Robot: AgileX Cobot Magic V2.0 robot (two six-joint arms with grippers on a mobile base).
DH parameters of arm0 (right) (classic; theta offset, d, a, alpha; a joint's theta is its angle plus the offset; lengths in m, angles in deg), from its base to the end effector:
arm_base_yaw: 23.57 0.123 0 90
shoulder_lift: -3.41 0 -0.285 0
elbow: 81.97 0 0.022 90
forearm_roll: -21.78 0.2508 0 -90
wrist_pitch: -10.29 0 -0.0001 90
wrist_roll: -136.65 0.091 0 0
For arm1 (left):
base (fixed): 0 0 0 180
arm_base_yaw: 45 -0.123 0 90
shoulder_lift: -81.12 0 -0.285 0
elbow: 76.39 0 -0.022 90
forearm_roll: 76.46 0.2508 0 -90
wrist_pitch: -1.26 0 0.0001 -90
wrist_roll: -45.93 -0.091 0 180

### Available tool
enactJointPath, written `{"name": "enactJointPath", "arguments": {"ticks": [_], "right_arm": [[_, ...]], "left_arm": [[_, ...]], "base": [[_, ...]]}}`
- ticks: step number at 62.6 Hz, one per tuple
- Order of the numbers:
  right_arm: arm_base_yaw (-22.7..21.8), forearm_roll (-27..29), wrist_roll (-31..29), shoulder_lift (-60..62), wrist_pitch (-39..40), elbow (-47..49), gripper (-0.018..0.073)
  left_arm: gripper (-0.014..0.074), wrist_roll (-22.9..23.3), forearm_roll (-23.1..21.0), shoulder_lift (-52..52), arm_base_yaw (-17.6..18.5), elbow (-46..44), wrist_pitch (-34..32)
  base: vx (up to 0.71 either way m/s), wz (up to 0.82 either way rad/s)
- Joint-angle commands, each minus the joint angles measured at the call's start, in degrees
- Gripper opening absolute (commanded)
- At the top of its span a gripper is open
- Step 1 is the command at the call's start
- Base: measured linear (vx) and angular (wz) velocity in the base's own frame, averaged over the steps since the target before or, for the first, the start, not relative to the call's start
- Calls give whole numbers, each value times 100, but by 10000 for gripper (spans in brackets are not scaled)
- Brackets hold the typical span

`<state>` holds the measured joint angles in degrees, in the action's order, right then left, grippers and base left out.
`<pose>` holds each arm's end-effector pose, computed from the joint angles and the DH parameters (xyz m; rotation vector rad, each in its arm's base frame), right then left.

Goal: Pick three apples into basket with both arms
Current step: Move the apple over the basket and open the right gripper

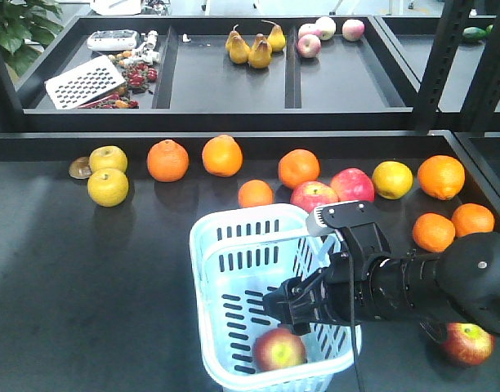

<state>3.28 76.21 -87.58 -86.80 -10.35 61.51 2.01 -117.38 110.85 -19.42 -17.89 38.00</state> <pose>0.2311 0.1463 0.2097 -0.5306 2.4213 0.6248 0.0537 -0.0653 0.2551 0.8521 1.8789 -0.5907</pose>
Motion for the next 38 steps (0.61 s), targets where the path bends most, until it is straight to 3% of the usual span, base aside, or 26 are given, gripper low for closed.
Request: {"name": "enactJointPath", "arguments": {"ticks": [1, 22, 38], "right_arm": [[1, 115, -80, 152, 116, 150, 589], [1, 348, -67, 152, 116, 150, 407], [1, 460, -52, 179, -401, 150, 115]], "left_arm": [[-8, 46, -226, 40, -3, -131, -299], [-8, 46, -226, 40, -3, -131, -299], [-8, 46, -226, 40, -3, -131, -299]], "base": [[0, 0], [0, 0], [0, 0]]}}
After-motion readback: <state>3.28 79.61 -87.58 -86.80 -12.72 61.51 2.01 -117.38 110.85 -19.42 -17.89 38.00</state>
